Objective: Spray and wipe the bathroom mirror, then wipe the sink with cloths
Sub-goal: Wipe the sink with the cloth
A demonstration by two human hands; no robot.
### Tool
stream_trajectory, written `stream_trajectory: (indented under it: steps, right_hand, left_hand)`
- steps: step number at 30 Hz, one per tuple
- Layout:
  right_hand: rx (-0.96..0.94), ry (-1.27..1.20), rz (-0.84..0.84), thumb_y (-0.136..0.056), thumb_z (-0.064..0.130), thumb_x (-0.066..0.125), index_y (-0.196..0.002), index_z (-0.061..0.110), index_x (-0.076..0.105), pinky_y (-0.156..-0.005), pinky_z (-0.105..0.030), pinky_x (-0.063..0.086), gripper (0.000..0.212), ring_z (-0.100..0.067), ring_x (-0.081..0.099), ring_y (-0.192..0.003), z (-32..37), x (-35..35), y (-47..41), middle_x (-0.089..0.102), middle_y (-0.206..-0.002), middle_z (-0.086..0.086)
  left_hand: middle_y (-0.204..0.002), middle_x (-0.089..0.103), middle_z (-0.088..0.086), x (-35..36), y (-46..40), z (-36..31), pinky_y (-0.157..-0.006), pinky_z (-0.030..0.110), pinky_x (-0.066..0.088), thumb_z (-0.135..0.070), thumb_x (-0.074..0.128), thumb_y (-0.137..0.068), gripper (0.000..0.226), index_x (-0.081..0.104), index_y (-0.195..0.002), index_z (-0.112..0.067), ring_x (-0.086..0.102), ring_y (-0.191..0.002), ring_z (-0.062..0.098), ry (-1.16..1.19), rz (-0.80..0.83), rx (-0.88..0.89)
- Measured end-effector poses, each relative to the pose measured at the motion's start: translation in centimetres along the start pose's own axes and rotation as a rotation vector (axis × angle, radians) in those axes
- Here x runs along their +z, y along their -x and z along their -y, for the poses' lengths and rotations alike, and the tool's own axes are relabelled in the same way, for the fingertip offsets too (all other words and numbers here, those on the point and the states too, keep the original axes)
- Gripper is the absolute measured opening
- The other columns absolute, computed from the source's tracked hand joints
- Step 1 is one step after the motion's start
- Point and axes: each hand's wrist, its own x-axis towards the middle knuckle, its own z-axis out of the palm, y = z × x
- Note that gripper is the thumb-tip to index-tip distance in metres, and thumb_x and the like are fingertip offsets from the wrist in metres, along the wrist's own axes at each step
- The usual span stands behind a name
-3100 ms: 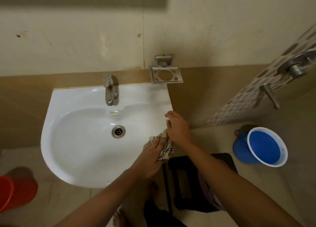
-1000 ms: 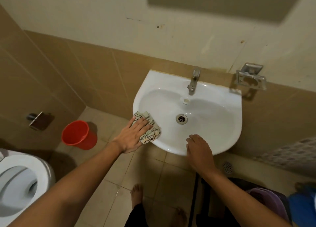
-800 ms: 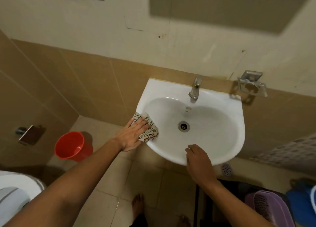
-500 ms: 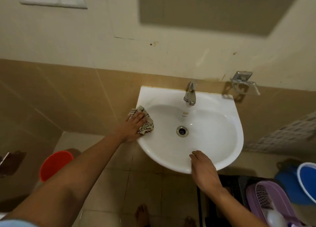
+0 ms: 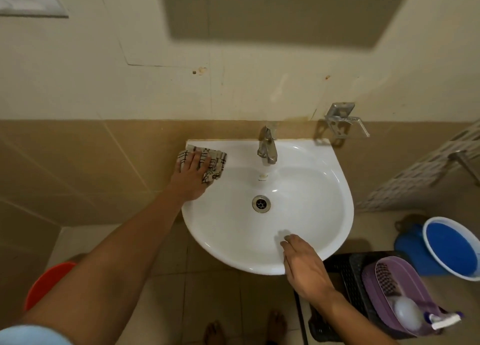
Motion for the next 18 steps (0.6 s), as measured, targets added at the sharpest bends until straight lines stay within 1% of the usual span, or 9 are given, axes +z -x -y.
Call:
stream_trajectory:
  steps: [2, 4, 5, 6, 8, 11, 13, 15, 18]
  right_hand:
    - [-0.026, -0.003, 0.000, -0.081, 0.007, 0.068, -0.116, 0.009, 0.069, -0.105, -0.034, 0.044, 0.035, -0.022, 0.066, -0.107, -0.1, -0.1, -0.2, 0.070, -0.114, -0.008]
    - [-0.058, -0.011, 0.011, -0.082, 0.007, 0.068, -0.116, 0.008, 0.069, -0.106, -0.035, 0.044, 0.034, -0.024, 0.065, -0.109, -0.5, -0.2, -0.4, 0.069, -0.115, -0.008]
    - [-0.072, -0.017, 0.018, -0.082, 0.007, 0.068, -0.116, 0.007, 0.069, -0.105, -0.037, 0.045, 0.034, -0.025, 0.065, -0.110, -0.8, -0.2, -0.5, 0.069, -0.117, -0.010]
    - [-0.086, -0.020, 0.026, -0.083, 0.007, 0.068, -0.115, 0.007, 0.069, -0.105, -0.038, 0.046, 0.033, -0.027, 0.065, -0.111, -1.2, -0.1, -0.6, 0.069, -0.118, -0.011]
    - [-0.118, -0.031, 0.037, -0.085, 0.010, 0.067, -0.111, 0.007, 0.071, -0.101, -0.039, 0.048, 0.027, -0.027, 0.065, -0.110, -1.7, 0.0, -1.0, 0.069, -0.117, -0.010]
    - [-0.162, -0.059, 0.066, -0.089, 0.018, 0.057, -0.111, 0.010, 0.070, -0.097, -0.038, 0.051, 0.027, -0.026, 0.066, -0.110, -2.6, -0.1, -1.5, 0.068, -0.118, -0.008]
    - [-0.178, -0.093, 0.077, -0.090, 0.019, 0.054, -0.112, 0.009, 0.069, -0.096, -0.037, 0.051, 0.029, -0.026, 0.065, -0.109, -3.2, -0.2, -1.8, 0.068, -0.119, -0.008]
    - [-0.188, -0.134, 0.096, -0.093, 0.019, 0.053, -0.114, 0.009, 0.069, -0.098, -0.037, 0.049, 0.029, -0.026, 0.064, -0.111, -4.0, -0.3, -2.0, 0.067, -0.121, -0.009]
    - [-0.186, -0.171, 0.106, -0.093, 0.017, 0.054, -0.115, 0.006, 0.068, -0.099, -0.038, 0.048, 0.028, -0.027, 0.064, -0.111, -5.7, -0.7, -2.2, 0.067, -0.122, -0.012]
  left_hand:
    - [-0.165, -0.011, 0.009, 0.4, 1.7, 0.0, -0.119, 0.053, -0.003, -0.060, 0.030, -0.097, 0.077, -0.003, -0.157, -0.024, -0.012, -0.151, 0.028, -0.021, 0.007, 0.033]
    - [-0.165, -0.010, 0.007, 0.8, 4.2, -0.4, -0.117, 0.049, -0.012, -0.067, 0.009, -0.087, 0.082, 0.003, -0.157, -0.023, -0.017, -0.150, 0.024, -0.060, 0.032, 0.082]
    - [-0.165, -0.009, 0.006, 1.0, 5.5, -0.8, -0.116, 0.048, -0.017, -0.066, 0.003, -0.084, 0.085, 0.007, -0.157, -0.024, -0.017, -0.150, 0.022, -0.107, 0.061, 0.102]
    - [-0.165, -0.008, 0.004, 1.1, 6.6, -1.3, -0.115, 0.048, -0.019, -0.065, 0.004, -0.087, 0.081, 0.008, -0.157, -0.025, -0.018, -0.150, 0.021, -0.171, 0.106, 0.113]
    - [-0.166, -0.007, 0.000, 0.9, 8.2, -2.3, -0.116, 0.051, -0.018, -0.060, 0.015, -0.097, 0.069, 0.006, -0.157, -0.026, -0.018, -0.150, 0.019, -0.262, 0.224, 0.113]
    - [-0.166, -0.003, -0.003, 0.0, 9.6, -4.4, -0.118, 0.052, -0.016, -0.060, 0.018, -0.099, 0.068, 0.006, -0.157, -0.026, -0.014, -0.151, 0.016, -0.263, 0.368, 0.097]
    - [-0.166, 0.002, -0.003, -0.4, 10.7, -6.1, -0.119, 0.051, -0.014, -0.060, 0.018, -0.099, 0.068, 0.008, -0.157, -0.026, -0.008, -0.152, 0.015, -0.241, 0.438, 0.090]
    - [-0.165, 0.008, -0.003, -0.6, 12.0, -8.4, -0.120, 0.050, -0.012, -0.060, 0.021, -0.099, 0.068, 0.011, -0.157, -0.026, -0.003, -0.152, 0.015, -0.165, 0.488, 0.082]
    - [-0.164, 0.015, -0.004, -0.4, 13.9, -12.6, -0.121, 0.049, -0.007, -0.060, 0.025, -0.098, 0.066, 0.016, -0.156, -0.029, 0.005, -0.152, 0.015, -0.027, 0.504, 0.061]
